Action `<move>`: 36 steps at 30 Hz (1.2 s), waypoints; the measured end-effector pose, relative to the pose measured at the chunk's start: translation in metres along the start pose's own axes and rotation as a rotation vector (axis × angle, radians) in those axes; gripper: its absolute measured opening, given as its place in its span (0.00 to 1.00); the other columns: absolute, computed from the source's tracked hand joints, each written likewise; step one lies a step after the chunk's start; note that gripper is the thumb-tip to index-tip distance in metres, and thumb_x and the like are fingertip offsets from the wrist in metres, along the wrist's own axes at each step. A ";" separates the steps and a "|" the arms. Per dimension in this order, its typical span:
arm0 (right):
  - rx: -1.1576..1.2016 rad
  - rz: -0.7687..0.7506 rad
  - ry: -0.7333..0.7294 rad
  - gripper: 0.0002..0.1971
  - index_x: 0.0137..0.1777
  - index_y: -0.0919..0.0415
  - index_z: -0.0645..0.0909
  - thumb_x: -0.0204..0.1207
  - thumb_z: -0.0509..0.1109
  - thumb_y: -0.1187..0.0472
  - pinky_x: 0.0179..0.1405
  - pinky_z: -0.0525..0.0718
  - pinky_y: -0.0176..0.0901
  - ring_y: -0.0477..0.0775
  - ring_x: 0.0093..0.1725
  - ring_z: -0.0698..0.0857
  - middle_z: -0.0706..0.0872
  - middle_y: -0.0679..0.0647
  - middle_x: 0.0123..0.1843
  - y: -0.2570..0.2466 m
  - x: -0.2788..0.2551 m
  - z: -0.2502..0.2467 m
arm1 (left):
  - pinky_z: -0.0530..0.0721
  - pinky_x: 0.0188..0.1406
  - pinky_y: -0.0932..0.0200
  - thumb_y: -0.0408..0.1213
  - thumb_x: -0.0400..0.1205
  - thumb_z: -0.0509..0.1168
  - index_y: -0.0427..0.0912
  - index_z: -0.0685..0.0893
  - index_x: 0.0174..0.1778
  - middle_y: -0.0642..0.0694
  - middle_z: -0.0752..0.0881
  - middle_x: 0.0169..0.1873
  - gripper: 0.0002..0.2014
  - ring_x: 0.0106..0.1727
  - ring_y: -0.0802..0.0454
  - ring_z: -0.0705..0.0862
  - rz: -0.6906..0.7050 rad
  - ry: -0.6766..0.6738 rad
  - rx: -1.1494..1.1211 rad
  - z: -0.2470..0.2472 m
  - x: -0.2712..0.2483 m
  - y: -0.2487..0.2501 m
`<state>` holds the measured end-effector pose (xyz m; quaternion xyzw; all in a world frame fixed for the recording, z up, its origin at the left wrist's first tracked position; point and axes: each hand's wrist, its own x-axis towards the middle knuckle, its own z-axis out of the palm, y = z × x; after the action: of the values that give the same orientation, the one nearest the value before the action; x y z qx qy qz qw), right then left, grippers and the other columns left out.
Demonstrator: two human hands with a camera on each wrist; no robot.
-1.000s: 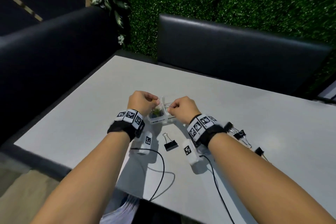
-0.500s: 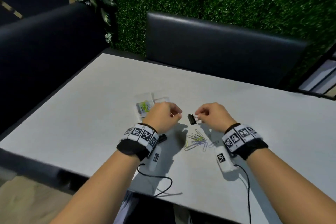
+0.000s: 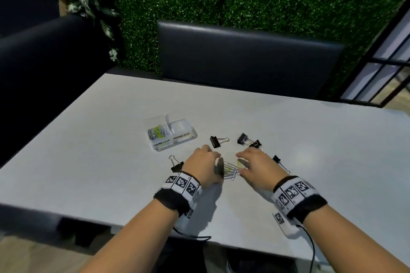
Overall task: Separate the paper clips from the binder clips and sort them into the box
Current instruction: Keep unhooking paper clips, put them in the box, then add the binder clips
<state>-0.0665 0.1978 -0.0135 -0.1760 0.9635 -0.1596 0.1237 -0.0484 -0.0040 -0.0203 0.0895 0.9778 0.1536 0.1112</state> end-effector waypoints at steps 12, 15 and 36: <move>-0.039 0.065 -0.018 0.15 0.61 0.57 0.87 0.76 0.76 0.55 0.51 0.78 0.46 0.59 0.58 0.83 0.82 0.56 0.55 -0.025 0.013 0.015 | 0.87 0.53 0.53 0.41 0.77 0.74 0.55 0.93 0.55 0.45 0.91 0.51 0.12 0.53 0.43 0.89 -0.023 0.009 -0.095 -0.001 0.013 0.000; -0.042 0.073 0.010 0.09 0.56 0.58 0.88 0.79 0.73 0.57 0.49 0.81 0.48 0.59 0.54 0.85 0.85 0.56 0.53 -0.026 0.014 0.016 | 0.88 0.54 0.50 0.41 0.78 0.73 0.52 0.93 0.53 0.44 0.91 0.51 0.09 0.52 0.42 0.89 -0.049 0.011 -0.113 0.001 0.015 0.000; 0.531 0.140 0.222 0.03 0.43 0.59 0.91 0.74 0.80 0.60 0.24 0.75 0.24 0.50 0.37 0.86 0.91 0.54 0.39 -0.076 0.052 -0.020 | 0.77 0.42 0.67 0.40 0.80 0.75 0.48 0.90 0.43 0.54 0.88 0.35 0.02 0.38 0.59 0.85 -0.250 0.332 -0.533 -0.061 -0.007 -0.071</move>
<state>-0.0966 0.1163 0.0215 -0.0522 0.9054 -0.4155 0.0699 -0.0667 -0.0892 0.0149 -0.0897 0.9114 0.4015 -0.0119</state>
